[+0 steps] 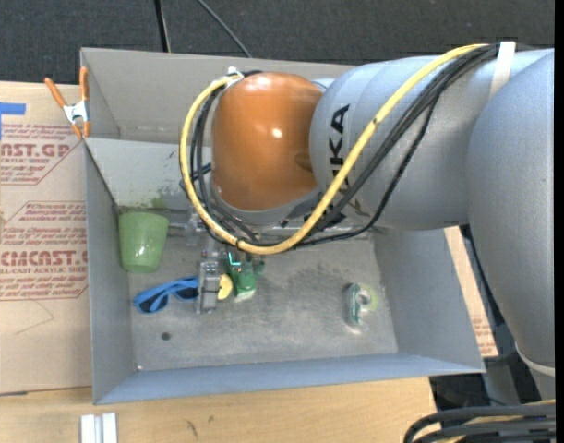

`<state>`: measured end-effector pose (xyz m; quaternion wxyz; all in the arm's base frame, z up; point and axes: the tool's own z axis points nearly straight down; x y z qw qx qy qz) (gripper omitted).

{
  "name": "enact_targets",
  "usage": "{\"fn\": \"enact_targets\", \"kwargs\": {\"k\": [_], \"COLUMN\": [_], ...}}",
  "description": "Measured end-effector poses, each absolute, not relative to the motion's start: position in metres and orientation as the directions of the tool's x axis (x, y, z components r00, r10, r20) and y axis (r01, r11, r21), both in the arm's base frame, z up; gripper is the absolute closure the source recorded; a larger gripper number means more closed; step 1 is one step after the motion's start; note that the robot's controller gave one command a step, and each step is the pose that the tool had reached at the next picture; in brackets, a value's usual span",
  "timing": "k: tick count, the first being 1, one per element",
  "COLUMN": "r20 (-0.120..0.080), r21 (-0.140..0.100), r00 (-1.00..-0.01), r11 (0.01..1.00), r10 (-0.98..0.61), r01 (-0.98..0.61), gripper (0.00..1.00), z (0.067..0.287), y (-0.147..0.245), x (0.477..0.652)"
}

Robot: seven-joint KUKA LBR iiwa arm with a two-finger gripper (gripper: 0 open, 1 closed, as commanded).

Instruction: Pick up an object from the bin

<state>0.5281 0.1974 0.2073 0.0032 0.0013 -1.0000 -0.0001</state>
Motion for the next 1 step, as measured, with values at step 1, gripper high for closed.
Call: {"fn": "enact_targets", "kwargs": {"k": [1], "r20": [0.004], "r21": [0.000], "r00": [-0.982], "r11": [0.982], "r10": [-0.187], "r01": [-0.187], "gripper": [0.00], "z": [0.0734], "y": [0.1672], "x": [0.5253]}}
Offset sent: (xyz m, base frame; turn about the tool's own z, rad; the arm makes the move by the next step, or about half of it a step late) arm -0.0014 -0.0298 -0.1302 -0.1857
